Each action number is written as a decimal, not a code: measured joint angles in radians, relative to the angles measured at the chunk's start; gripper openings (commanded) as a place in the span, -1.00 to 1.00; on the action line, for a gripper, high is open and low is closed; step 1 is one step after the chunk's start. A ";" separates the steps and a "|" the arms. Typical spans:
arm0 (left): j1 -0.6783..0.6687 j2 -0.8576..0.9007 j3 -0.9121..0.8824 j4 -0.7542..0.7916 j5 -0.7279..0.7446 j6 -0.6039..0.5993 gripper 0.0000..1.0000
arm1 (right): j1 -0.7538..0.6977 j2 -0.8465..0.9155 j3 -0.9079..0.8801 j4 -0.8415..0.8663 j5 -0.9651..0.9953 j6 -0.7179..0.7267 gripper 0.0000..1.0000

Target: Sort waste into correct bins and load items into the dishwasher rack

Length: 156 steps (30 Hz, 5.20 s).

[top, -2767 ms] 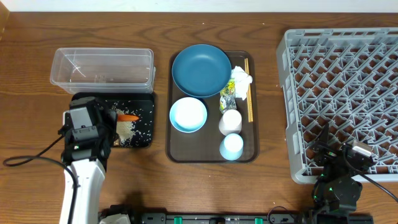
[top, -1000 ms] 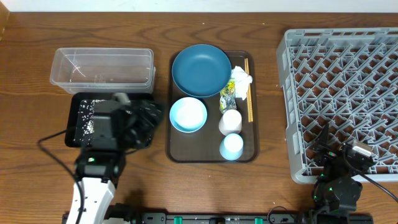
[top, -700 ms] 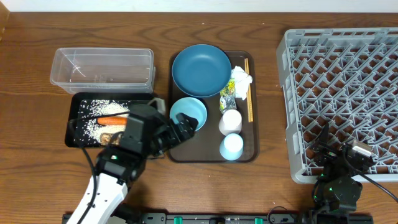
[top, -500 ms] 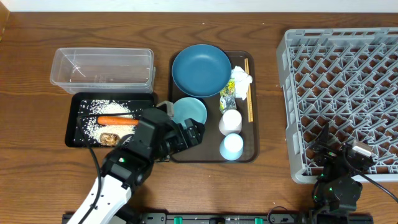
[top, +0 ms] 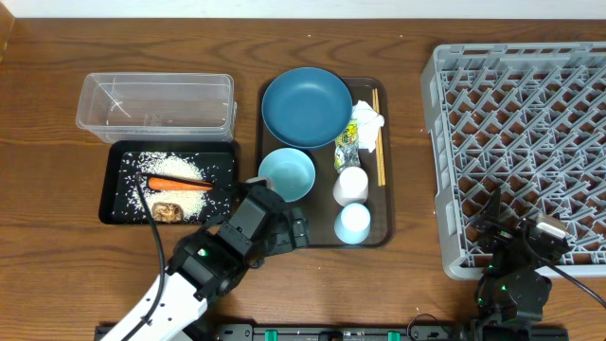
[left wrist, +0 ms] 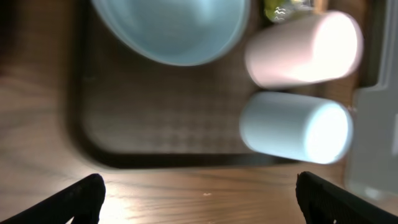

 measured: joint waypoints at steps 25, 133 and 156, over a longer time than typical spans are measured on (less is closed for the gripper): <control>0.212 -0.021 0.158 -0.595 -0.494 -0.562 0.96 | 0.000 0.000 0.000 0.000 0.000 0.000 0.99; 0.812 0.035 0.158 -0.278 -0.180 0.027 0.95 | 0.000 0.000 0.000 0.000 0.000 0.000 0.99; 0.812 0.035 0.158 -0.278 -0.180 0.027 0.96 | -0.001 0.000 0.000 0.018 -0.457 0.620 0.99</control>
